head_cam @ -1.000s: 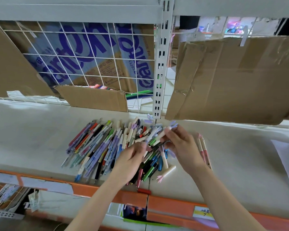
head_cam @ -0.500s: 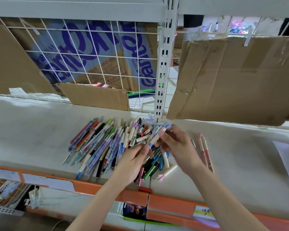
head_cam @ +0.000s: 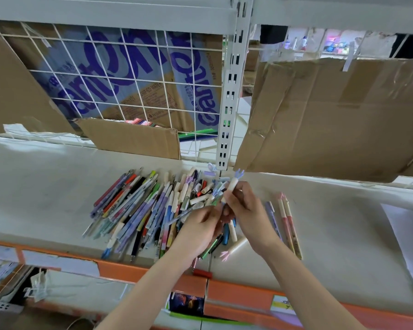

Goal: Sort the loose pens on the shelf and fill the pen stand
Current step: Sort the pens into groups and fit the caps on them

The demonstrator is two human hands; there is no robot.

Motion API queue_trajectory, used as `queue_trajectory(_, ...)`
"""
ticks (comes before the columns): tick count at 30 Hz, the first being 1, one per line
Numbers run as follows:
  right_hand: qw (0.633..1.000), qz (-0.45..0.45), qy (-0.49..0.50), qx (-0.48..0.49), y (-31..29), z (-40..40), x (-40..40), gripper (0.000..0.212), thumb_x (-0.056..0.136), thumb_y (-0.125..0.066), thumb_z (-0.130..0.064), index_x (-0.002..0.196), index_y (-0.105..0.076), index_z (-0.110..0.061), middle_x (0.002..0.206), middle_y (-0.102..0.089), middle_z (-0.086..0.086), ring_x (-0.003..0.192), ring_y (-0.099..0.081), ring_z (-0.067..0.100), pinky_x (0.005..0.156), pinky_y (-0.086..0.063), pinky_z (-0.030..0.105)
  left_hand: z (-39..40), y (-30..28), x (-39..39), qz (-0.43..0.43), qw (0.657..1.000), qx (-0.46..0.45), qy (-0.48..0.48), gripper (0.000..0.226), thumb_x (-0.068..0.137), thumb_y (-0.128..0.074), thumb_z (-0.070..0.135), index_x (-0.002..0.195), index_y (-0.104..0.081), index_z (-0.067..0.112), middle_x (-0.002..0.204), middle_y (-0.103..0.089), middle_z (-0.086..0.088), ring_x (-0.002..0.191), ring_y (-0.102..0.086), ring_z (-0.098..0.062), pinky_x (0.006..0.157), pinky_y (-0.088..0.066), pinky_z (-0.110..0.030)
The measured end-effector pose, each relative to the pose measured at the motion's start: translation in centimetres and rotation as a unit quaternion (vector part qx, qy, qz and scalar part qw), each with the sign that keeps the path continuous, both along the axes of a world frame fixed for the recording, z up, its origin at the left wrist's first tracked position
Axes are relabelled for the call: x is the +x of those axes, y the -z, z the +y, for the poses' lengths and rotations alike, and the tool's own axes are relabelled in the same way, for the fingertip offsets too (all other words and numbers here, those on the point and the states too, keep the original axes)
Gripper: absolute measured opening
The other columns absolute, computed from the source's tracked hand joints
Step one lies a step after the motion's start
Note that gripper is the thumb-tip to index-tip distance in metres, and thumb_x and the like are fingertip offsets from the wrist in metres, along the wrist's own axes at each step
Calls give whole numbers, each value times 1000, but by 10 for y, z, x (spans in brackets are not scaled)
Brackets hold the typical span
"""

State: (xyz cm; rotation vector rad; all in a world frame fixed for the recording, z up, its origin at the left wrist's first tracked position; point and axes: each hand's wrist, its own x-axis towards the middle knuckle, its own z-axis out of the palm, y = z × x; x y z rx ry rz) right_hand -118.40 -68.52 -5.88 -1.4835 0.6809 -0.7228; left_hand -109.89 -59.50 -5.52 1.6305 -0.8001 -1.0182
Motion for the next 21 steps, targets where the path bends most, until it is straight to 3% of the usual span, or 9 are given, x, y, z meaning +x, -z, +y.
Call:
queue_trajectory(2,997,33,31,-58,0,-11,-4,6,95,-51,-11,96,-52,-6,58,-55,-5,51,-47,7,56,-42,23,-4,3,0,-188,982,-6,19,28,98,-41,34,83,-59,18,66,-57,6,54,-50,-2,55,-41,-23)
queue_trajectory(4,968,140,78,-191,9,-28,-13,9,93,-56,-17,100,-52,-14,56,-51,-6,48,-44,6,55,-37,20,-2,7,0,-280,959,-22,32,18,96,-46,29,99,-62,20,88,-63,10,75,-55,4,68,-43,-14)
queue_trajectory(6,910,262,111,-301,25,-41,-28,22,91,-58,-18,112,-51,-16,64,-58,0,63,-54,14,65,-40,27,3,13,1,-302,952,-30,39,12,95,-51,25,102,-61,22,89,-59,17,79,-53,8,68,-39,-7)
queue_trajectory(8,842,365,126,-376,47,-49,-45,34,87,-60,-16,120,-53,-12,91,-68,13,98,-58,33,81,-44,38,9,18,1,-303,952,-31,42,10,94,-53,23,101,-60,24,87,-56,21,79,-52,11,69,-38,-5)
queue_trajectory(9,809,405,129,-407,60,-51,-52,36,85,-62,-16,120,-55,-12,102,-67,16,108,-55,35,84,-43,41,11,20,1,-302,952,-35,40,10,93,-54,22,102,-60,25,87,-56,22,80,-52,11,69,-39,-6)
queue_trajectory(11,774,432,146,-440,76,-54,-60,37,81,-67,-19,117,-60,-16,112,-62,17,108,-50,35,83,-41,45,14,23,2,-305,951,-42,35,11,94,-54,22,103,-60,24,87,-55,21,81,-52,10,68,-39,-6)
queue_trajectory(15,788,383,134,-464,79,-64,-67,45,81,-69,-16,125,-57,-20,124,-52,9,112,-34,26,90,-43,50,17,25,4,-319,946,-41,36,10,93,-55,22,101,-61,23,84,-55,19,79,-54,5,67,-41,-9)
queue_trajectory(17,793,365,113,-474,82,-71,-74,50,83,-66,-6,131,-53,-14,130,-53,9,117,-34,23,90,-48,47,20,26,7,-322,945,-40,29,10,92,-56,19,99,-61,24,84,-57,18,79,-56,2,67,-43,-11)
queue_trajectory(21,808,383,136,-426,87,-81,-81,53,85,-51,7,137,-45,-4,139,-46,15,130,-35,29,99,-41,45,28,27,15,-351,936,-31,-2,9,91,-57,16,97,-61,23,82,-56,20,76,-55,4,64,-41,-9)
